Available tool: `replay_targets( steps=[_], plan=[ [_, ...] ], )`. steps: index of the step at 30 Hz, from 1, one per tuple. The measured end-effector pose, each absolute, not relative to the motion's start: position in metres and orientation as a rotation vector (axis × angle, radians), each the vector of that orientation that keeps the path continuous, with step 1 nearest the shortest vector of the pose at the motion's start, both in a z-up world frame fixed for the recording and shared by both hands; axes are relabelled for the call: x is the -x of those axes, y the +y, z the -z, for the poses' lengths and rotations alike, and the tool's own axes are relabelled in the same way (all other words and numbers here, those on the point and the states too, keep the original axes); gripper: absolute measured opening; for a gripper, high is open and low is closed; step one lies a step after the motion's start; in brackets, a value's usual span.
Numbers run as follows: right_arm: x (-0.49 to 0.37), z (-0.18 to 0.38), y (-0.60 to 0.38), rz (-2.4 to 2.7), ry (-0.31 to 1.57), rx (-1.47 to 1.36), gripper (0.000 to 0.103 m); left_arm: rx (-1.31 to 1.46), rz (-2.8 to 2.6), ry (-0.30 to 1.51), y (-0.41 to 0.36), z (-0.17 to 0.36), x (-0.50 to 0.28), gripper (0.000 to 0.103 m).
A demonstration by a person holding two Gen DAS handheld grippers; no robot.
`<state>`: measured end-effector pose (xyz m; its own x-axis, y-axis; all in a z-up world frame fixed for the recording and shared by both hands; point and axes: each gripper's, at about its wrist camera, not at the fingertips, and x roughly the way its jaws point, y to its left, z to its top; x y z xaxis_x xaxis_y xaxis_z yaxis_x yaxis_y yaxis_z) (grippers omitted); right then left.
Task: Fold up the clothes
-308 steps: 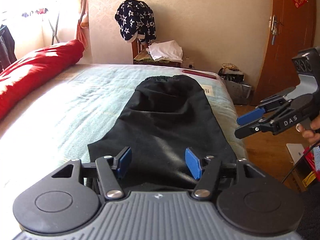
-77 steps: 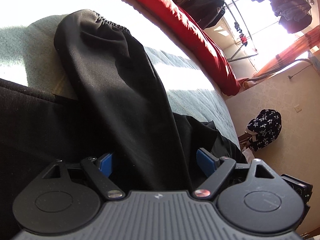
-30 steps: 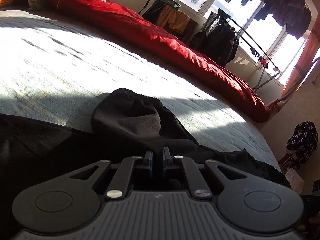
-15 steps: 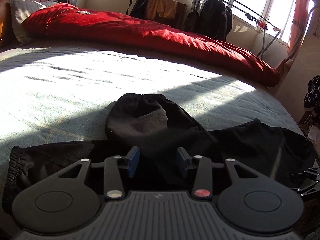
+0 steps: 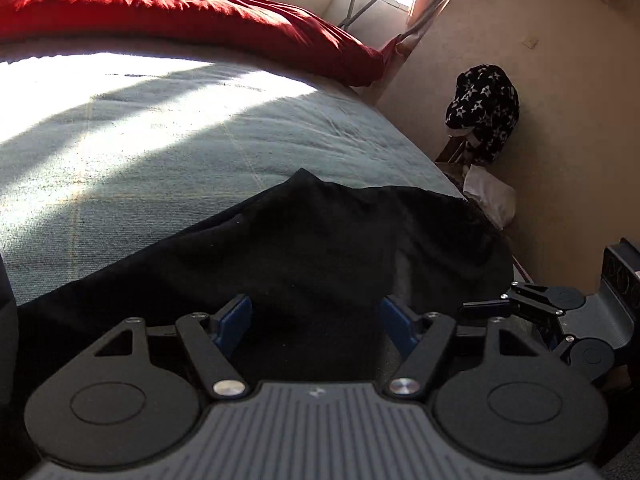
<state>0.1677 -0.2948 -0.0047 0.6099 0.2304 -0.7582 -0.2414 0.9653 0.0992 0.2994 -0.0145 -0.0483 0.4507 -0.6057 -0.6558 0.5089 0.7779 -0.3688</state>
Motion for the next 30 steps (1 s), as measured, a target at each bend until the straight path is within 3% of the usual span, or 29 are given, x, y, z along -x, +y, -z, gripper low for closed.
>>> replay_targets(
  steps=[2, 6, 11, 16, 21, 26, 30],
  plan=[
    [-0.165, 0.006, -0.303, -0.251, 0.872, -0.003, 0.092, 0.094, 0.580, 0.851, -0.008, 0.054, -0.309, 0.056],
    [-0.158, 0.005, -0.316, -0.246, 0.849, -0.059, 0.092, 0.180, 0.569, 0.869, 0.011, 0.038, -0.310, 0.062],
    [-0.159, 0.005, -0.322, -0.251, 0.824, -0.117, 0.092, 0.104, 0.789, 0.812, -0.032, 0.016, -0.304, 0.072],
    [-0.157, -0.001, -0.322, -0.253, 0.802, -0.108, 0.092, 0.000, 0.751, 0.853, -0.062, 0.042, -0.322, 0.071],
    [-0.152, -0.004, -0.332, -0.229, 0.791, -0.120, 0.092, -0.010, 0.581, 0.820, -0.049, 0.040, -0.341, 0.062],
    [-0.150, -0.003, -0.342, -0.220, 0.784, -0.154, 0.092, 0.045, 0.758, 0.758, -0.052, 0.014, -0.326, 0.071],
    [-0.153, -0.001, -0.344, -0.213, 0.782, -0.159, 0.092, 0.024, 0.878, 0.809, -0.082, 0.027, -0.325, 0.074]
  ],
)
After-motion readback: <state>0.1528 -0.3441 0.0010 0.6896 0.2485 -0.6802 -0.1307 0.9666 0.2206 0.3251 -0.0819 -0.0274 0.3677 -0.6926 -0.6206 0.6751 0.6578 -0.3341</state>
